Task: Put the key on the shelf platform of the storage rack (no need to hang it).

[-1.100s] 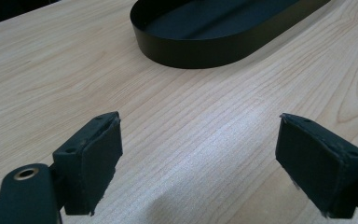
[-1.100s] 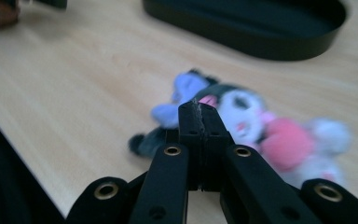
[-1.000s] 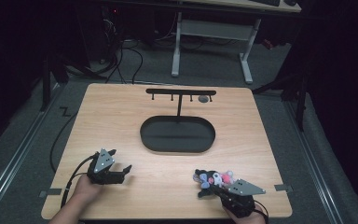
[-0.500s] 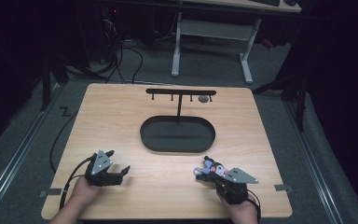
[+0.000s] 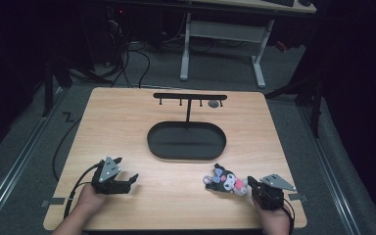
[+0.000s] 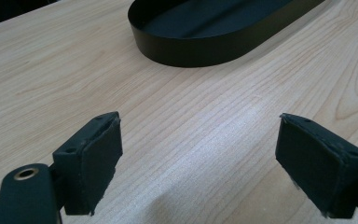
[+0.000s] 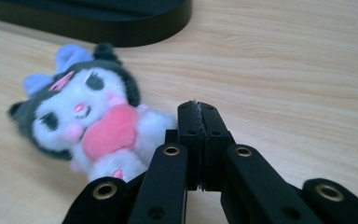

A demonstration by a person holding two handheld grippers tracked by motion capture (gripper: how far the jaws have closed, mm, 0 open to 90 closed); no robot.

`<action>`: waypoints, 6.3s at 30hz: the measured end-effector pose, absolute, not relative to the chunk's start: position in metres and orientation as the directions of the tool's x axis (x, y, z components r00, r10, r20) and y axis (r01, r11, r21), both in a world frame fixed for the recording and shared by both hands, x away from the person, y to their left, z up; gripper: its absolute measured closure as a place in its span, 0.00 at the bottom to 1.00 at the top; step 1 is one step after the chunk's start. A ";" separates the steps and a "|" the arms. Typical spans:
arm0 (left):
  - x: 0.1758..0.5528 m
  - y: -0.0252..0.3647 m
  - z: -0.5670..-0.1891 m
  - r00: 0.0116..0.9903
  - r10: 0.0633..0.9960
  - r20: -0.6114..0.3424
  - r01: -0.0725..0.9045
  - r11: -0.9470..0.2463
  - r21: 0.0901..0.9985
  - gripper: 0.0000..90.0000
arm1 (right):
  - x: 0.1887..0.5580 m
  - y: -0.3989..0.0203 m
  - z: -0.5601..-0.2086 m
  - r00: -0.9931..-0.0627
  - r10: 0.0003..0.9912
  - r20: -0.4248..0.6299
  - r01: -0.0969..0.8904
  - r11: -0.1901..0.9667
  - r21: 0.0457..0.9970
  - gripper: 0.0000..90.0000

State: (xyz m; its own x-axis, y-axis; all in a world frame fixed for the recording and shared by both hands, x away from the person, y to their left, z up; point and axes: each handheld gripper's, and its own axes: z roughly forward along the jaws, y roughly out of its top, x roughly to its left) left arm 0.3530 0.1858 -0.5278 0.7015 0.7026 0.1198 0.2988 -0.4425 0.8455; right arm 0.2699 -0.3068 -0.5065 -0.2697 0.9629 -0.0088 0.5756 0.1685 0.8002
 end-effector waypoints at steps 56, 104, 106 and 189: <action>0.353 0.186 -0.528 0.702 0.703 0.112 0.304 -0.439 0.845 0.17 | 0.301 -0.276 -0.477 -0.274 0.951 -0.144 0.821 0.309 0.479 0.45; 0.355 0.186 -0.527 0.701 0.706 0.101 0.308 -0.428 0.849 0.17 | 0.329 -0.221 -0.433 -0.368 0.929 -0.033 0.906 0.366 0.211 0.34; 0.355 0.186 -0.527 0.702 0.705 0.101 0.308 -0.429 0.849 0.17 | 0.330 -0.219 -0.434 -0.370 0.929 -0.030 0.907 0.367 0.207 0.33; 0.354 0.187 -0.527 0.705 0.702 0.100 0.310 -0.432 0.847 0.17 | 0.368 -0.199 -0.428 -0.385 0.921 -0.054 0.900 0.387 0.201 0.51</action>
State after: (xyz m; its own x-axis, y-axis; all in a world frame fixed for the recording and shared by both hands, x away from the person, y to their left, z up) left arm 0.3543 0.1869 -0.5273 0.7054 0.7017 0.0999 0.3101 -0.4322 0.8468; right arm 0.3679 -0.1989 -0.4280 -0.3846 0.9215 -0.0537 0.8997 0.3873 0.2012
